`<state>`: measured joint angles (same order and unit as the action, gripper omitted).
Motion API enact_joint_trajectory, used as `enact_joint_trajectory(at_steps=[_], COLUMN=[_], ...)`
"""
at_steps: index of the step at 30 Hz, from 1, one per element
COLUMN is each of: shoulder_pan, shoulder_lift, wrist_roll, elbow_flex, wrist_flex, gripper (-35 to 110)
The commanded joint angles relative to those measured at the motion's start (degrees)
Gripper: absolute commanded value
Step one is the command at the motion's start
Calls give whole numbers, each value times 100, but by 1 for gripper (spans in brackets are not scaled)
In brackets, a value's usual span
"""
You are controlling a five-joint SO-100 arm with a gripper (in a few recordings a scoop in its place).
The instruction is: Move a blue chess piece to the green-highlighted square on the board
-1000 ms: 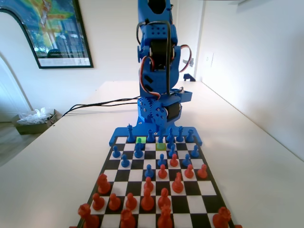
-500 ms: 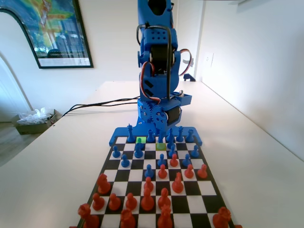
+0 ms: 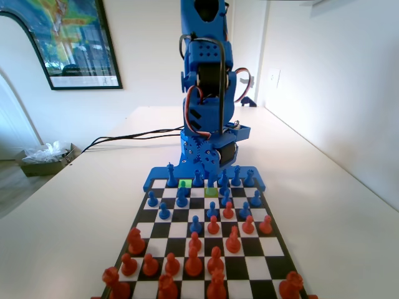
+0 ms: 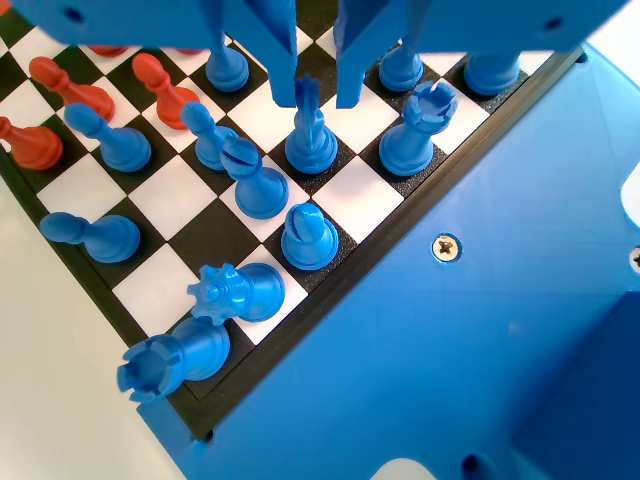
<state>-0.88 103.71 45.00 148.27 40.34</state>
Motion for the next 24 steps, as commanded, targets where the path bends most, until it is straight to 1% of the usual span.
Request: enact_joint_trajectory(at_steps=[1,24], shoulder_pan=[-79,-88], shoulder_lift=[70,-141], wrist_roll=[114,123], elbow_flex=[44,132], wrist_flex=[0,-316], gripper=[8,7])
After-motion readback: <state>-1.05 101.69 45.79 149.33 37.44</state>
